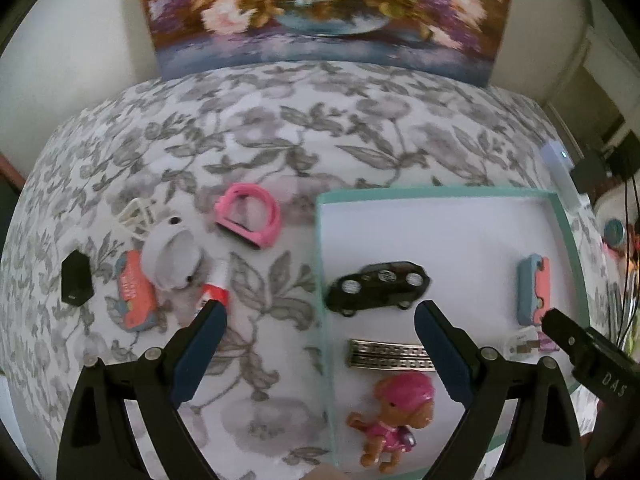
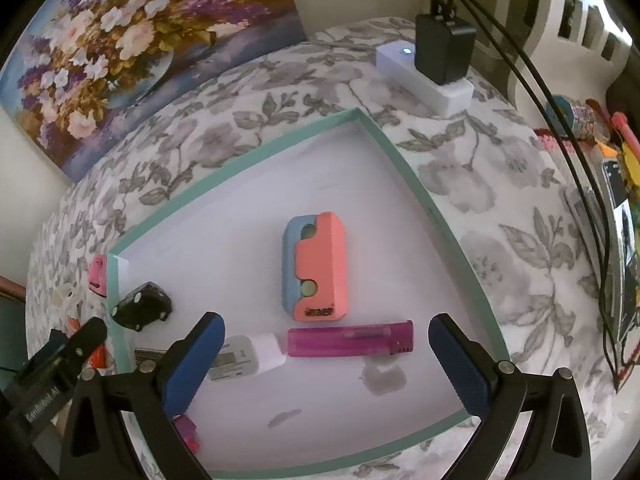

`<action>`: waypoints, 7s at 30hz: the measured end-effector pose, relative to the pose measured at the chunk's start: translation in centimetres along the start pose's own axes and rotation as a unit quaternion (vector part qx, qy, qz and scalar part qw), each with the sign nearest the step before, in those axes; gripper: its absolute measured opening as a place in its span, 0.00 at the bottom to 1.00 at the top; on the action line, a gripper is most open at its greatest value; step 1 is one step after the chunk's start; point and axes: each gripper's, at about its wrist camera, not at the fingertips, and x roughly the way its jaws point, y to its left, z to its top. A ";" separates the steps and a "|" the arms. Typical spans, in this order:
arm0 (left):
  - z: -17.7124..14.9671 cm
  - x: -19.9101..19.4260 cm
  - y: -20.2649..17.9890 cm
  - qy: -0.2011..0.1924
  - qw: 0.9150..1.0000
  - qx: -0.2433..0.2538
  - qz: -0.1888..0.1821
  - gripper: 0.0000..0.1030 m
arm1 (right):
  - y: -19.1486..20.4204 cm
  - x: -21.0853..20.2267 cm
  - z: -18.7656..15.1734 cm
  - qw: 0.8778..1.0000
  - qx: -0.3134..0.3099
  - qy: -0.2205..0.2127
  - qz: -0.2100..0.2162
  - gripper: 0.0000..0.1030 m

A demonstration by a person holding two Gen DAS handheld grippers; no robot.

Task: Organize rigid objects
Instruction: 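Move both grippers back over the remaining pile of items, then grasp the pink watch band with the right gripper while the left grasps the black charger, then carry the pink band and black charger over the white tray, then open the right gripper on the pink band while the left releases the black charger, then move both grippers back over the remaining pile of items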

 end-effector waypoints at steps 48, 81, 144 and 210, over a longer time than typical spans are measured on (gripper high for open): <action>-0.6 -0.8 30.1 -0.007 0.968 -0.244 0.054 0.92 | 23.5 1.5 -0.9 0.980 -0.157 -0.007 0.121 1.00; 0.0 8.4 29.2 0.059 0.969 -0.233 0.057 0.64 | 30.9 10.4 0.4 0.967 -0.249 0.047 0.024 0.59; -1.3 -4.1 -2.1 -0.056 0.994 0.090 -0.029 0.41 | 4.3 -1.9 0.3 0.998 -0.039 -0.040 0.022 0.57; -0.1 -0.8 -0.1 -0.029 1.000 0.008 0.001 0.97 | 0.9 -0.2 1.0 0.999 -0.044 -0.029 -0.007 1.00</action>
